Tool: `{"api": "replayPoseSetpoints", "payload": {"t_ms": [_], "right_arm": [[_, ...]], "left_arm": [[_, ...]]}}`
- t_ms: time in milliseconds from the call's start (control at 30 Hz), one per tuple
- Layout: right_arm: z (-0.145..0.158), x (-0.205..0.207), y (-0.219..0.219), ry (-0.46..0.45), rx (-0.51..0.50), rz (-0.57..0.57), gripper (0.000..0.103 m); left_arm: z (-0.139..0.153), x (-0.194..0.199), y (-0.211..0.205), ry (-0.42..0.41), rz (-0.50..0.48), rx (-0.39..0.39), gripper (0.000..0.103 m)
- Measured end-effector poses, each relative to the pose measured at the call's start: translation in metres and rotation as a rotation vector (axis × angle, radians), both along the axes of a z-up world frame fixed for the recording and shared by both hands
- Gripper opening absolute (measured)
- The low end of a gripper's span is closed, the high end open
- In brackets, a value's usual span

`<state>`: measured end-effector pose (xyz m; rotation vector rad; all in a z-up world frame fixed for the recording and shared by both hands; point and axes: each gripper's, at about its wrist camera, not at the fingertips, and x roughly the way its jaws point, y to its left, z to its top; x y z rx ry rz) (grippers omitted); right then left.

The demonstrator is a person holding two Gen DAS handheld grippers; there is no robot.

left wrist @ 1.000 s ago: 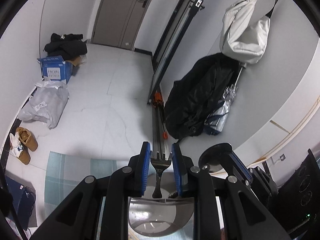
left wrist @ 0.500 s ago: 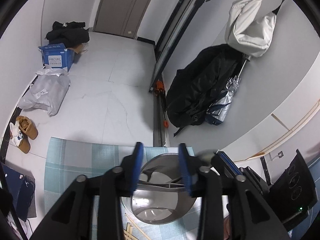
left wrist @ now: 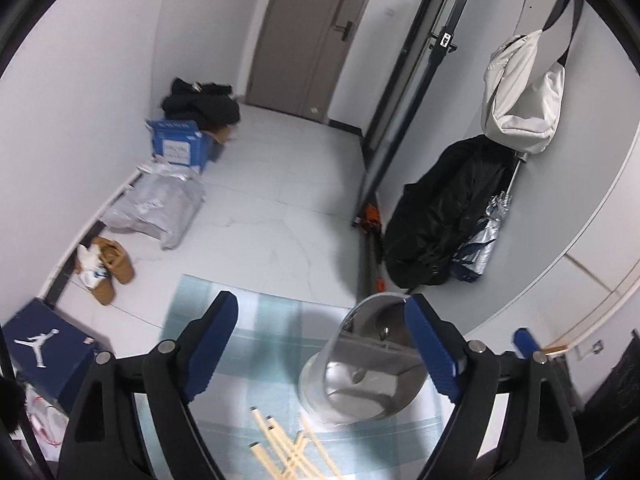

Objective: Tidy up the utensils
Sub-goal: 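Move both open tools back over the wooden chopsticks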

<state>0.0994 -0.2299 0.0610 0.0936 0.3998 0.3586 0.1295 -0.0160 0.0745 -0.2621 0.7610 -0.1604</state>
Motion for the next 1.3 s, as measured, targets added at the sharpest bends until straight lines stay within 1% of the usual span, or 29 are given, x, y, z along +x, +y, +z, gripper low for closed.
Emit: {"api": "replayPoseSetpoints", "payload": {"t_ms": [33, 67, 167, 200, 233, 300, 400, 500, 667, 833, 967, 1200, 1300], "right_arm": [[0.001, -0.005, 0.001, -0.002, 0.003, -0.001, 0.059], [0.003, -0.010, 0.001, -0.003, 0.007, -0.004, 0.061], [0.006, -0.029, 0.007, -0.008, 0.012, 0.001, 0.067], [0.007, -0.034, 0.009, -0.008, 0.012, 0.001, 0.070], [0.007, -0.038, 0.011, -0.007, 0.010, 0.001, 0.072], [0.007, -0.048, 0.016, 0.000, 0.005, 0.007, 0.072], [0.005, -0.060, 0.023, 0.010, -0.002, 0.011, 0.073], [0.001, -0.072, 0.027, 0.011, -0.002, 0.008, 0.078], [-0.011, -0.082, 0.030, 0.041, 0.004, -0.001, 0.079], [-0.032, -0.089, 0.036, 0.089, -0.007, 0.000, 0.081], [-0.051, -0.091, 0.039, 0.141, -0.028, 0.008, 0.081], [-0.078, -0.087, 0.042, 0.255, -0.054, 0.010, 0.081], [-0.090, -0.085, 0.043, 0.303, -0.056, 0.011, 0.081]], "left_arm": [[0.000, -0.004, 0.000, -0.008, 0.010, 0.014, 0.086], [0.000, -0.010, 0.000, -0.021, 0.020, 0.026, 0.087], [0.000, -0.027, 0.002, -0.052, 0.045, 0.049, 0.095], [0.000, -0.033, 0.003, -0.062, 0.055, 0.054, 0.096], [0.000, -0.039, 0.004, -0.074, 0.064, 0.061, 0.096], [-0.002, -0.047, 0.004, -0.089, 0.077, 0.069, 0.100], [-0.005, -0.061, 0.005, -0.116, 0.093, 0.091, 0.101], [-0.009, -0.071, 0.005, -0.136, 0.099, 0.118, 0.102], [-0.022, -0.086, 0.009, -0.145, 0.111, 0.136, 0.102], [-0.045, -0.095, 0.016, -0.108, 0.112, 0.134, 0.102], [-0.068, -0.097, 0.017, -0.064, 0.103, 0.134, 0.102], [-0.094, -0.103, 0.022, -0.020, 0.092, 0.139, 0.102], [-0.108, -0.103, 0.026, 0.030, 0.093, 0.123, 0.102]]}}
